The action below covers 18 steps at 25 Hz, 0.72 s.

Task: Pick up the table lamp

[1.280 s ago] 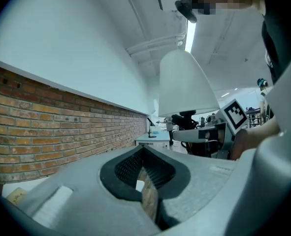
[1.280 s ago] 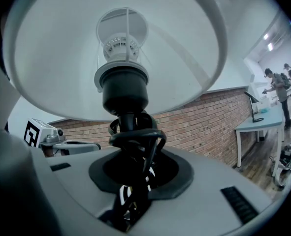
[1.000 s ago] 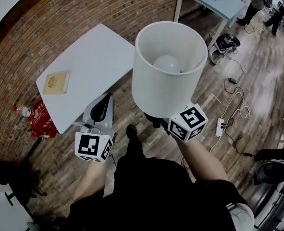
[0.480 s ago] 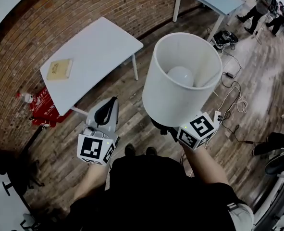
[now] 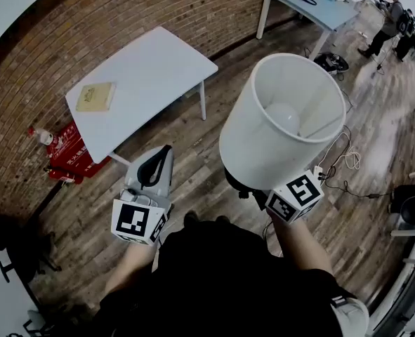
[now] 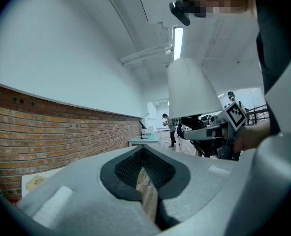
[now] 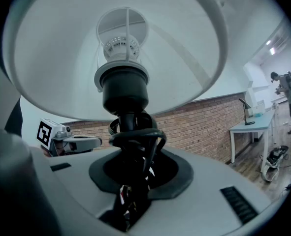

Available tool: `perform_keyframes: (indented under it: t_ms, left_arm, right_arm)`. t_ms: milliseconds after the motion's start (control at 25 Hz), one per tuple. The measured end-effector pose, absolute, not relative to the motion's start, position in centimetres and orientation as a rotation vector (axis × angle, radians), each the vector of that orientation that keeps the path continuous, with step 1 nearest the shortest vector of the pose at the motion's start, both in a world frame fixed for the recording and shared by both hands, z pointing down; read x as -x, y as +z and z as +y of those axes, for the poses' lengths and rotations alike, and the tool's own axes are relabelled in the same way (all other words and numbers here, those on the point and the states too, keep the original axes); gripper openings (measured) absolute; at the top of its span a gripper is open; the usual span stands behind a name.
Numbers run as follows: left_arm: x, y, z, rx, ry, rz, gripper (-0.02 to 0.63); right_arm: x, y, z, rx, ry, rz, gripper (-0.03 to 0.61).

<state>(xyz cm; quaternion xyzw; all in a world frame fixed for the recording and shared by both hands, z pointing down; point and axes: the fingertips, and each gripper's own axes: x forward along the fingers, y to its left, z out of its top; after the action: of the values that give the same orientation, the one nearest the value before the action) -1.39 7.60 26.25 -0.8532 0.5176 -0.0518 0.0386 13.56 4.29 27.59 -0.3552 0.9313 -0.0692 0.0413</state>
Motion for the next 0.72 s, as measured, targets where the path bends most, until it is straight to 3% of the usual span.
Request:
perform_keyframes:
  t_ms: [720]
  left_arm:
    - [2.1,25.4,6.7,2.633,-0.146,1.511,0.008]
  right_arm:
    - [-11.9,25.9,4.0,1.093,-0.174,2.832,0.104]
